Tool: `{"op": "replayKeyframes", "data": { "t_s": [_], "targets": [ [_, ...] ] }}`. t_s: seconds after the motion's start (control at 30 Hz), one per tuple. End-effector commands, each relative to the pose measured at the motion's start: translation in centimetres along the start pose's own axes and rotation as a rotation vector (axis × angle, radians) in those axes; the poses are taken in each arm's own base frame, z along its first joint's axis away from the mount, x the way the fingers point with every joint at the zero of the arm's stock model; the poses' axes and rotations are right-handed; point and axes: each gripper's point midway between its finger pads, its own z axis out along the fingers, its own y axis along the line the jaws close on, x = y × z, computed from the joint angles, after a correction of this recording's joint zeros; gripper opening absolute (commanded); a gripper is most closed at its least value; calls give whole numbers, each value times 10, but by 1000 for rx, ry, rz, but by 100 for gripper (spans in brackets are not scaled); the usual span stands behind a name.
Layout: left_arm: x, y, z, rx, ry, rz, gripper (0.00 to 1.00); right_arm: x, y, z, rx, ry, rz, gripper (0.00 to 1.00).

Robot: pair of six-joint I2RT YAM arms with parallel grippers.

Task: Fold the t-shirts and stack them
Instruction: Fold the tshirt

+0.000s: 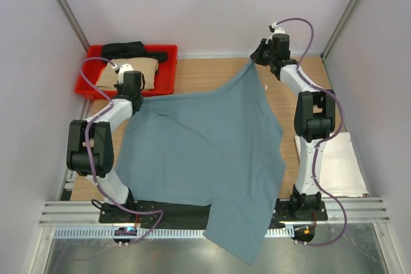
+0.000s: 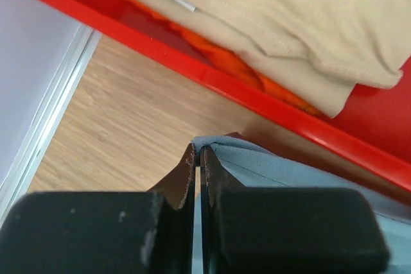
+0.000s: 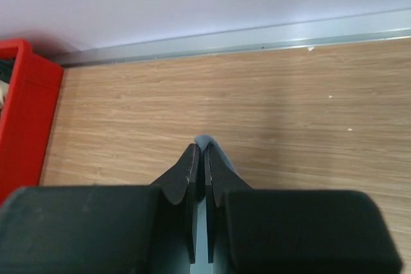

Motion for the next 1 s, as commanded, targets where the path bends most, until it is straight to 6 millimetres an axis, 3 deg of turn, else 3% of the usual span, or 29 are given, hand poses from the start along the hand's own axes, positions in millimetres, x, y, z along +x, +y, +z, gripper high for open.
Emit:
{"op": "replayKeyframes", "data": {
  "t_s": [0.0, 0.17, 0.3, 0.43, 0.6, 0.63, 0.7, 0.73, 0.8, 0.83, 0.9, 0.93, 0.97],
  "targets": [
    [-3, 7, -4, -3, 29, -29, 0, 3, 16, 3, 10, 64, -31, 1],
    [-12, -3, -9, 60, 39, -22, 0, -2, 3, -2, 121, 91, -58, 1],
    [-21, -7, -11, 81, 42, -28, 0, -13, -1, -20, 185, 91, -61, 1],
    [-20, -12, -16, 110, 74, -42, 0, -10, 1, -47, 224, 126, -1, 1],
    [-2, -10, -19, 102, 134, -45, 0, -6, -10, -100, 348, 131, 23, 1],
    [4, -6, -20, 82, 156, -40, 0, 6, -16, -108, 370, 165, 21, 1],
    [13, -4, -21, 75, 185, -46, 0, 2, -11, -127, 368, 154, 19, 1],
    [20, -5, -23, 81, 209, -43, 0, 17, -17, -133, 384, 182, 29, 1],
    [24, -4, -26, 84, 225, -46, 0, 15, -12, -152, 387, 161, 53, 1],
    [27, -2, -27, 71, 240, -52, 0, 29, -16, -161, 408, 194, 68, 1],
    [24, 0, -29, 68, 247, -40, 0, 43, -19, -181, 433, 221, 92, 1],
    [23, 1, -30, 59, 251, -37, 0, 37, -16, -188, 430, 206, 92, 1],
    [22, 2, -30, 55, 255, -32, 0, 52, -21, -193, 445, 232, 106, 1]
  ]
}}
